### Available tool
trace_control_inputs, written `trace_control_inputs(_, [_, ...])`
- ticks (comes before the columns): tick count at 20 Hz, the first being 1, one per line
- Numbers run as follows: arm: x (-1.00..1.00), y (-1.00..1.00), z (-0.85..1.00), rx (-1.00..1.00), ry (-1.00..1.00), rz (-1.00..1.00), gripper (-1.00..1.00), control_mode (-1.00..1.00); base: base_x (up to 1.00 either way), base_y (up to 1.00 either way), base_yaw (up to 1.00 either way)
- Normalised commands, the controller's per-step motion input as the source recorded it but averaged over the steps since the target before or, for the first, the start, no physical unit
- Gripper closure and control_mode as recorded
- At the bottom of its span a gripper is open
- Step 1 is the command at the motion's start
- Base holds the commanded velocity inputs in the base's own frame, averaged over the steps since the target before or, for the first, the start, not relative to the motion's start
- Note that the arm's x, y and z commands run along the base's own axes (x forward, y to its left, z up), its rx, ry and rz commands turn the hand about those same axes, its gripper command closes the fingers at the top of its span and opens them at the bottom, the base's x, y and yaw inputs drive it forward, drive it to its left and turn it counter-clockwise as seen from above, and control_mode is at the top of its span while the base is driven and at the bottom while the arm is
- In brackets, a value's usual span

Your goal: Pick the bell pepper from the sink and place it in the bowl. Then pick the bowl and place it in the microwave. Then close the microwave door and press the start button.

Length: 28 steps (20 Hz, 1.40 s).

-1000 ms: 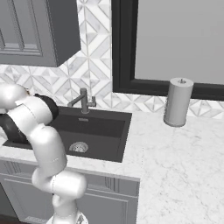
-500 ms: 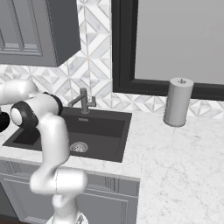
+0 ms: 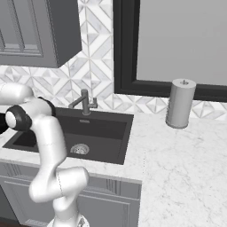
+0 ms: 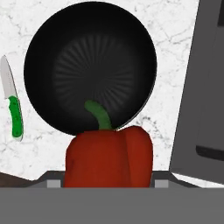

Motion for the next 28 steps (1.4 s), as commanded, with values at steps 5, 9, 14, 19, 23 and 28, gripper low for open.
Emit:
trace_control_inputs(5, [0.19,0.0,-0.45,0.0,0.0,0.0,1.0,-1.0,0.0,0.0,0.0])
trace_control_inputs(9, [0.14,0.0,-0.36,0.0,0.0,0.0,1.0,-1.0,0.0,0.0,0.0])
trace_control_inputs(14, [0.3,0.07,-0.33,0.0,0.0,0.0,1.0,-1.0,0.0,0.0,0.0])
trace_control_inputs(19, [0.35,0.21,-0.19,0.0,0.0,0.0,1.0,-1.0,0.0,0.0,0.0])
trace_control_inputs(23, [0.16,0.09,-0.3,0.0,0.0,0.0,1.0,-1.0,0.0,0.0,0.0])
trace_control_inputs(28, [0.12,0.07,-0.28,0.0,0.0,0.0,1.0,-1.0,0.0,0.0,0.0])
